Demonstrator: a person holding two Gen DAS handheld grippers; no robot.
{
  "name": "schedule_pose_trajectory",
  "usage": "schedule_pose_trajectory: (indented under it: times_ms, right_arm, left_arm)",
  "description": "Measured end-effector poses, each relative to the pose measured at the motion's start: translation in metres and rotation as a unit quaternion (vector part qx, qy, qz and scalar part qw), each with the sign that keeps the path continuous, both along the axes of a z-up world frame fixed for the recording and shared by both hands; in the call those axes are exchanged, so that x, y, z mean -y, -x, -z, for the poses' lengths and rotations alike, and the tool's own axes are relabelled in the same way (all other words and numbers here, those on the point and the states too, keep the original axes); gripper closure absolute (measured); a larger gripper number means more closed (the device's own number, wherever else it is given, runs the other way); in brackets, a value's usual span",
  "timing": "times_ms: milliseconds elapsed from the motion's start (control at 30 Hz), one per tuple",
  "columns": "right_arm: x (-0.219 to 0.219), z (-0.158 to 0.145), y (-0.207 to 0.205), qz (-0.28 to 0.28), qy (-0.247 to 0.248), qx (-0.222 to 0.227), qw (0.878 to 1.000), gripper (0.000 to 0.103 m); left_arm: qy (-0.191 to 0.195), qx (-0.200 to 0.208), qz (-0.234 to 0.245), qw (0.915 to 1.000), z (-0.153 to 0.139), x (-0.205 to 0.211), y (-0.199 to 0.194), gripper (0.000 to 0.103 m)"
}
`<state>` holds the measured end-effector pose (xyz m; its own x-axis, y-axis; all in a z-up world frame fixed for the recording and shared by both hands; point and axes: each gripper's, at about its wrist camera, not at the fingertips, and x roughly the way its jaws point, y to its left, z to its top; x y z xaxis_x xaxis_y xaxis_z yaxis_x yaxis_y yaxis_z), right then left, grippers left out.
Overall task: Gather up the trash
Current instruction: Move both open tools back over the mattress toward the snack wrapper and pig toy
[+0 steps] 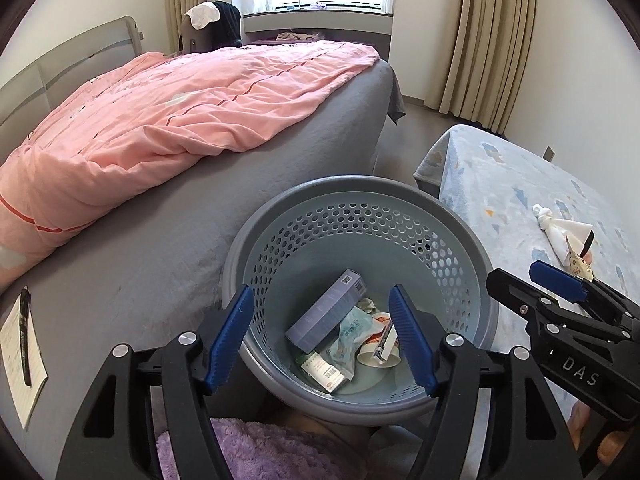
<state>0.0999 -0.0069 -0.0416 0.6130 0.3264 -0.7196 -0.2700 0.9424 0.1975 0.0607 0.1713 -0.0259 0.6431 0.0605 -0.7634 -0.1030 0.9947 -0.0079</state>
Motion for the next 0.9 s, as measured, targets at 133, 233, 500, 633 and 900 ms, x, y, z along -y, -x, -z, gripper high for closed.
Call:
schedule_pose_trajectory:
  times_ms: [133, 233, 500, 633, 900]
  right_arm:
    - [0.015, -0.003, 0.008, 0.014, 0.000, 0.003, 1.000, 0.033]
    - [0.030, -0.006, 0.014, 0.028, 0.000, 0.005, 1.000, 0.031]
    - [0.076, -0.011, 0.036, 0.068, 0.010, 0.013, 0.998, 0.026]
    - [0.106, -0.010, 0.048, 0.089, 0.019, 0.012, 0.996, 0.025]
    - [0.178, -0.010, 0.066, 0.141, 0.026, 0.008, 0.990, 0.025]
  left_arm:
    - [0.001, 0.003, 0.005, 1.0000, -0.004, 0.009, 0.006, 0.035]
    - [0.004, 0.005, 0.011, 0.9999, -0.007, 0.019, 0.011, 0.035]
    - [0.012, 0.012, 0.038, 0.9991, -0.014, 0.056, 0.023, 0.034]
    - [0.019, 0.013, 0.058, 0.9980, -0.016, 0.082, 0.029, 0.034]
    - [0.019, 0.014, 0.099, 0.9948, -0.017, 0.135, 0.033, 0.034]
